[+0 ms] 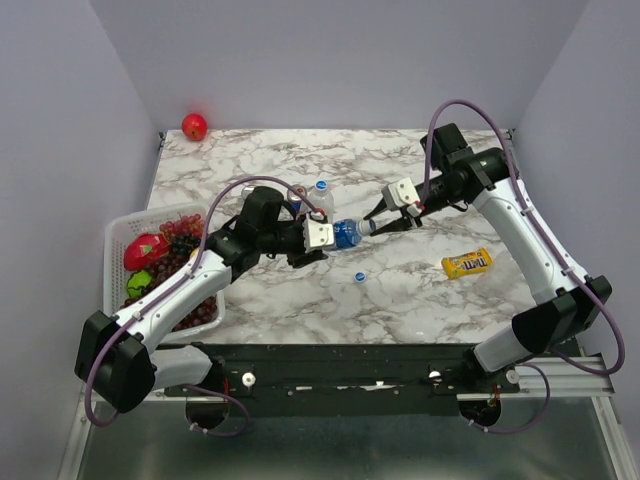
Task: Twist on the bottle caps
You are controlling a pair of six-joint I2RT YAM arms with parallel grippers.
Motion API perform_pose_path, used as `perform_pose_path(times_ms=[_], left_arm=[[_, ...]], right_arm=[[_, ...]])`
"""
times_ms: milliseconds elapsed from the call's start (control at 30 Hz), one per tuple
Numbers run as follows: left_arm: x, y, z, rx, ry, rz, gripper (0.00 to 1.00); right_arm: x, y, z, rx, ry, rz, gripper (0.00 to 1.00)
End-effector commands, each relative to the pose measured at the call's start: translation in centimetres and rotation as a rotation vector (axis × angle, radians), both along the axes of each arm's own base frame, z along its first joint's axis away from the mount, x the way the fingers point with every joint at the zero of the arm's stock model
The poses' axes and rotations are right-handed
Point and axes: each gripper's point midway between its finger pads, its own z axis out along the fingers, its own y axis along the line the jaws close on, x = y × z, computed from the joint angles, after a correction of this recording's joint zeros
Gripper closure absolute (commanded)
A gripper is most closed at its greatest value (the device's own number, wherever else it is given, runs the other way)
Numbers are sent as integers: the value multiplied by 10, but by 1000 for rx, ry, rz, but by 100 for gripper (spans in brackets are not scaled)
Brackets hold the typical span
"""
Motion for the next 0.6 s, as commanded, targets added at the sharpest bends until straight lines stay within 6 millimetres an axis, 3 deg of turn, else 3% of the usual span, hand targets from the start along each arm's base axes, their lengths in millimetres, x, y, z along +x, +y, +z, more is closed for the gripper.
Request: perform_pose_path(times_ms=[0,100,167,200,367,433,567], left_arm=[[3,-7,17,-48,-8,-14,100],[11,-9,16,-62,-24,51,100],[25,-7,19,-71,-119,141,100],[20,-15,20,-77,-155,139,100],[34,-14,37,-134,-315,320,100],[33,-15,38,-145,-300,351,100],[35,-19,38,-198,-215,437,100]], right_arm=[[-3,2,1,0,44,-23,67],[9,8,5,11,146,-115,78],[19,15,9,22,249,-189,82],[22,17,12,25,286,-210,83],[35,30,25,40,573,-357,88],[50,36,30,65,636,-427,90],[63,43,31,66,936,-629,100]])
